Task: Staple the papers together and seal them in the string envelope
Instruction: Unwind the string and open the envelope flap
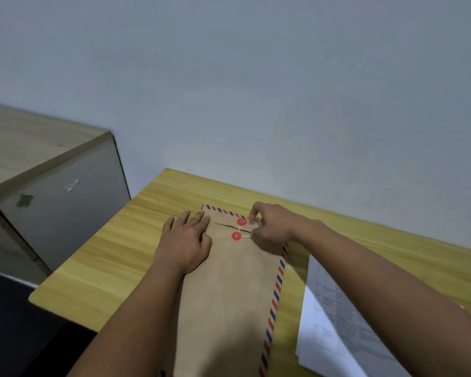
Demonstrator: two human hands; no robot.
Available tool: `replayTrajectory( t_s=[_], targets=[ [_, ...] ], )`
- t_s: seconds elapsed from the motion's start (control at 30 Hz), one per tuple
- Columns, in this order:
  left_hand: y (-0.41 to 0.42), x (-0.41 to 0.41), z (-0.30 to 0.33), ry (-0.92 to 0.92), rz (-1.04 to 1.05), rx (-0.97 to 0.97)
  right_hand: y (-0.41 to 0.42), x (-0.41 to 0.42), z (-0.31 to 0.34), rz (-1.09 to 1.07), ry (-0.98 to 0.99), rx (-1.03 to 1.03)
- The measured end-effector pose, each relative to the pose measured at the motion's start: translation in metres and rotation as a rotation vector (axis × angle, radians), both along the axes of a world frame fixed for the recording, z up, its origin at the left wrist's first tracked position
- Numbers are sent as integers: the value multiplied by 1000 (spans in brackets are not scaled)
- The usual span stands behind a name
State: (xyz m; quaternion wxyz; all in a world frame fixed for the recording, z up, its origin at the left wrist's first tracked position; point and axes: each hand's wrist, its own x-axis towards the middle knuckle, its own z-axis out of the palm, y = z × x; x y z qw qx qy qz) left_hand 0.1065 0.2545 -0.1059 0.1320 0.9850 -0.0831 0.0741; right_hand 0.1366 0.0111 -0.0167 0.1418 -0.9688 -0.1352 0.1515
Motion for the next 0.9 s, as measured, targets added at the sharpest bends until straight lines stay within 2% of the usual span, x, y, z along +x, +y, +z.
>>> replayTrajectory(
  t_s=[0.1,0.17,0.33,0.4,0.6,0.7,0.8,0.9],
  targets=[
    [0,1,1,-4,-1,-12,-2,16,0,-7,-205,-232],
    [1,1,0,-1,-3,-11,4,27,-3,-54,-262,-247],
    [1,2,-1,-9,-3,2,39,46,-3,-141,-279,-22],
    [1,1,-1,-14,-4,18,51,48,-6,-148,-267,7],
    [0,1,1,-12,-2,15,45,32,7,-72,-222,-291],
    [-1,1,0,-14,3,0,34,25,13,-41,-73,-371],
    [-1,1,1,-3,4,8,33,24,17,57,162,-160],
    [-1,0,1,-8,2,13,45,28,14,16,122,196]
  ],
)
